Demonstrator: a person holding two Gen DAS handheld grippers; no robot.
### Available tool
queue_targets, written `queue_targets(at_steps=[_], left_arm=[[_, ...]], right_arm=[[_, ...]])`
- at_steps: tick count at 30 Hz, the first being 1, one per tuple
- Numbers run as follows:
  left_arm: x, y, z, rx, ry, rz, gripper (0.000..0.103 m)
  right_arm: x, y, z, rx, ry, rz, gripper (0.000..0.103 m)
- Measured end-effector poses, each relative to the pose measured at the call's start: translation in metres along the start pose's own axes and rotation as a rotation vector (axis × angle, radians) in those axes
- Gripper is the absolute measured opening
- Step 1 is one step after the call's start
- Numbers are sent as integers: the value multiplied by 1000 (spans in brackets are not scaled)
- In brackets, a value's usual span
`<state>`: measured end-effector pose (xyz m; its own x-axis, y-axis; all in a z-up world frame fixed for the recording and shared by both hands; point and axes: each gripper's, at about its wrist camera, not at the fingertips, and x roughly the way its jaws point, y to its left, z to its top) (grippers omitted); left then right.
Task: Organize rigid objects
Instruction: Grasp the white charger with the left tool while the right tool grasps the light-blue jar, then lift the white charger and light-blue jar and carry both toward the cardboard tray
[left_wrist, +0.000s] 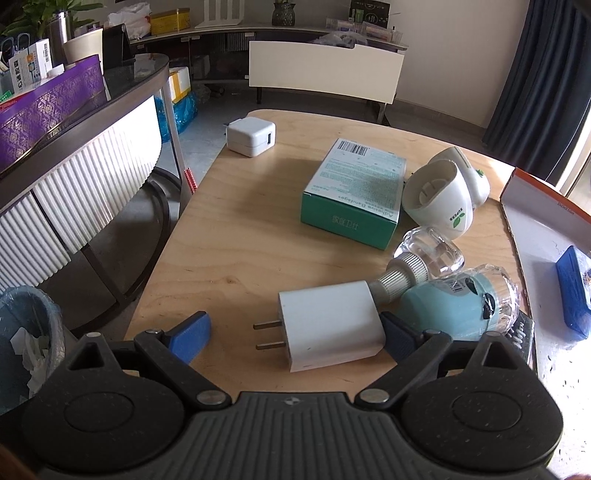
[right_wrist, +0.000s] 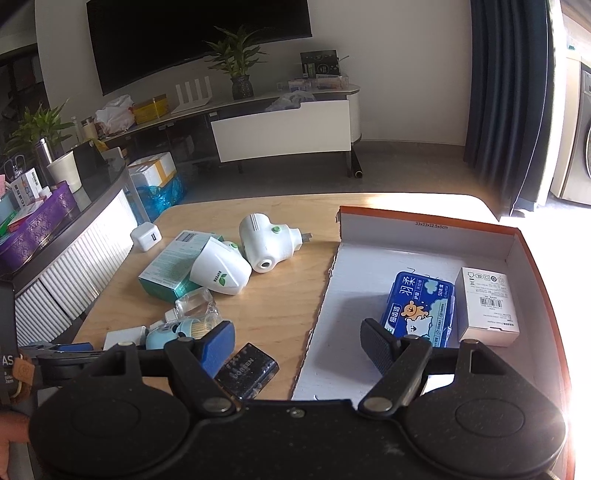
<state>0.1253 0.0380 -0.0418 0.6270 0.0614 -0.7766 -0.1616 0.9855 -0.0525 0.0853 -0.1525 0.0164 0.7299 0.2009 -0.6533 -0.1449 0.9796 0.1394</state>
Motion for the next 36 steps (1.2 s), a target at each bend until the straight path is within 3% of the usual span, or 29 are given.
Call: queue_targets(at_steps=[4, 7, 12, 22, 24, 36], left_arm=[[4, -4, 0, 28, -21, 7, 95], [0, -8, -1, 57, -54, -2, 70], [-4, 1, -1, 35, -49, -27, 70], [-22, 27, 1, -24, -76, 9, 70], [-24, 30, 1, -32, -80, 9, 70], [-27, 33, 1, -43, -89, -11, 70]], right_arm=[[2, 4, -2, -12, 10, 20, 89], [4, 9, -4, -25, 17, 44, 89], [6, 16, -5, -60, 25, 91, 89], [33, 58, -7, -213, 60, 179, 93], [42, 63, -6, -211, 82, 194, 98], [91, 94, -11, -280, 173, 142, 100]])
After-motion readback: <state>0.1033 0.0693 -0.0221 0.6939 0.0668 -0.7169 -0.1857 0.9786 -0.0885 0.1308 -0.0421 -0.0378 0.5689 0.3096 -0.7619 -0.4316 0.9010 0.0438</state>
